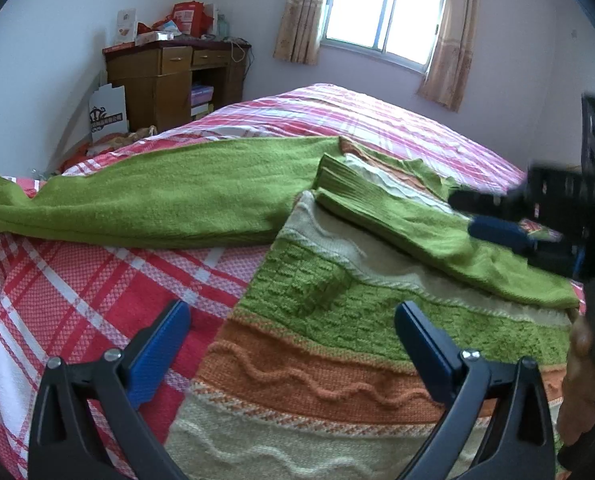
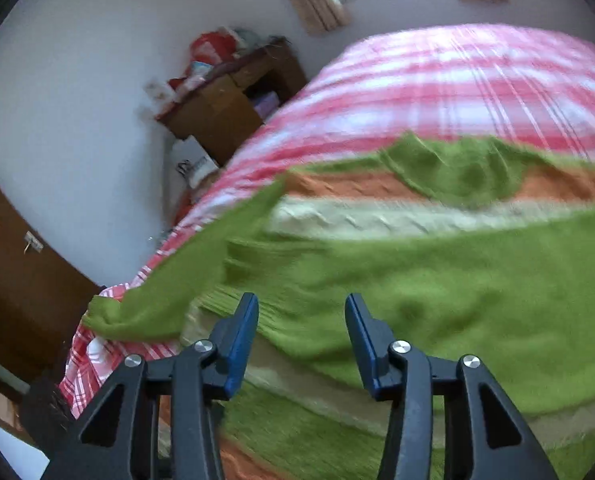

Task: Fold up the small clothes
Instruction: 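Fold the held sleeve across the sweater body and release it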

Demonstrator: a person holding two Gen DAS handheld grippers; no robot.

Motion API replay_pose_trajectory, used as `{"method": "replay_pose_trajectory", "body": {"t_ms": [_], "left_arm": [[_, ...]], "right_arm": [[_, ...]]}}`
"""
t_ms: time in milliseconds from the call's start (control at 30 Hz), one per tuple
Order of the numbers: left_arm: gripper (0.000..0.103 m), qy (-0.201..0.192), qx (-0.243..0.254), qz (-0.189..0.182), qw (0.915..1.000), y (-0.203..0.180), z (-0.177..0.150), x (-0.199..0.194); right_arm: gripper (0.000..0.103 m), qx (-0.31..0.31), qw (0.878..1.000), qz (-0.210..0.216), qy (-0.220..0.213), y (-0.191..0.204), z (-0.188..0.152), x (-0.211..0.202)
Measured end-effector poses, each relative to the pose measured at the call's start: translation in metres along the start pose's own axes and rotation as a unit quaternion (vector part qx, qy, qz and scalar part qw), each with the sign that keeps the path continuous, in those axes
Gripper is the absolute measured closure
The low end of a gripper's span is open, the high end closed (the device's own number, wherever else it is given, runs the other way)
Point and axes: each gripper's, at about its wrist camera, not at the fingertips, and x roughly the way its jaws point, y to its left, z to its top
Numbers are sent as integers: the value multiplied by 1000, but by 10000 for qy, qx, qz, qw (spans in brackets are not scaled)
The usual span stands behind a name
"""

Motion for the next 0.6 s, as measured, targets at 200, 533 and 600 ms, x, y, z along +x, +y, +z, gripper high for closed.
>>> {"method": "replay_pose_trajectory", "body": {"t_ms": [200, 533, 600], "left_arm": [[0, 51, 66, 95, 9999, -3, 1, 2], [0, 115, 192, 283, 9993, -9, 0, 3], [0, 130, 215, 317, 9992, -10, 0, 4]], "right_arm": [[56, -86, 9995, -232, 183, -9, -8, 4], [56, 82, 9722, -2171, -876, -94, 0, -112], [56, 110, 9652, -2485, -811, -118, -7, -121]]}}
